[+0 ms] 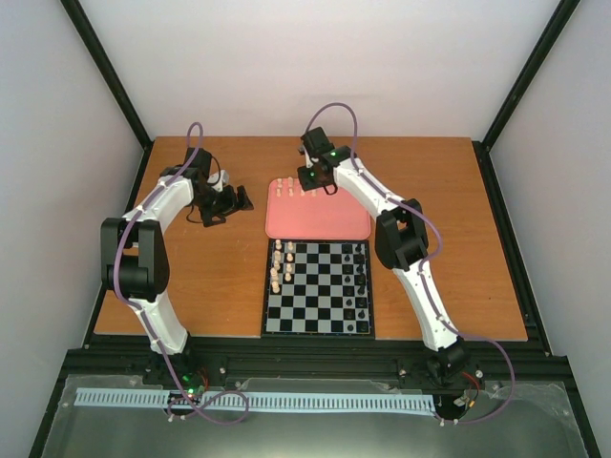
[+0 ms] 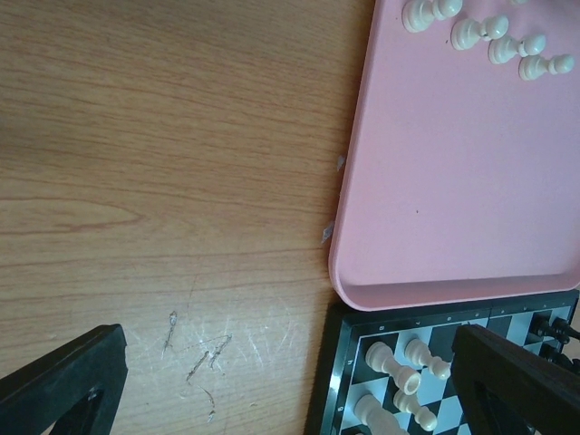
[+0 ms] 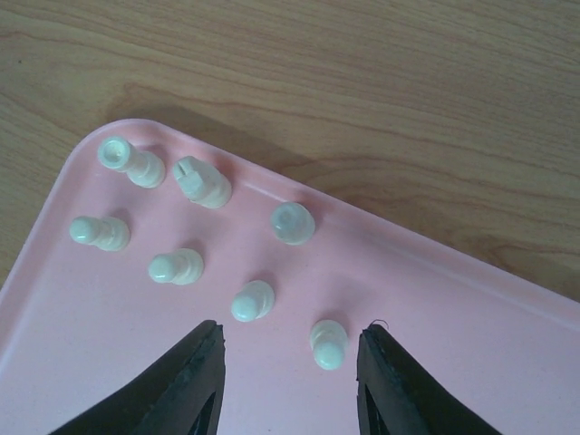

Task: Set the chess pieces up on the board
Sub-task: Pick up the chess piece from the storage box.

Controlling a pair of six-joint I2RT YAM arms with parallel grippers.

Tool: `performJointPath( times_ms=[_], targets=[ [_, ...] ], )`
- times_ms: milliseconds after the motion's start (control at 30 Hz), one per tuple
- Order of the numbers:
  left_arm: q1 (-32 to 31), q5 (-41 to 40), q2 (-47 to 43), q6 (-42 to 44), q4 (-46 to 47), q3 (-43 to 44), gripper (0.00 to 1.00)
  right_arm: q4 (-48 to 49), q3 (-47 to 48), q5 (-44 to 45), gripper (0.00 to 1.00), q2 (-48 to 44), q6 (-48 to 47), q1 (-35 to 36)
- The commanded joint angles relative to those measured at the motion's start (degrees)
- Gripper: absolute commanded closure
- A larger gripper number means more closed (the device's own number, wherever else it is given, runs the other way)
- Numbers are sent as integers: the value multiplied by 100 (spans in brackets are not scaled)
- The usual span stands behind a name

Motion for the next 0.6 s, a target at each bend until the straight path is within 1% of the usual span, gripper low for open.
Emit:
performJointPath(
  times_ms=[0,133,300,567],
  targets=[
    [40,86,111,54,38,109,0,-129,180,67,59,216,163,-102],
    [43,91,211,45,40,146,0,-134,180,-13,59,300,94,-140],
    [37,122,295,43,26,207,0,-214,181,-72,63,399,76,-161],
    [43,93,283,53,8,204,0,-200,199,-153,65,517,87,-211]
  ],
)
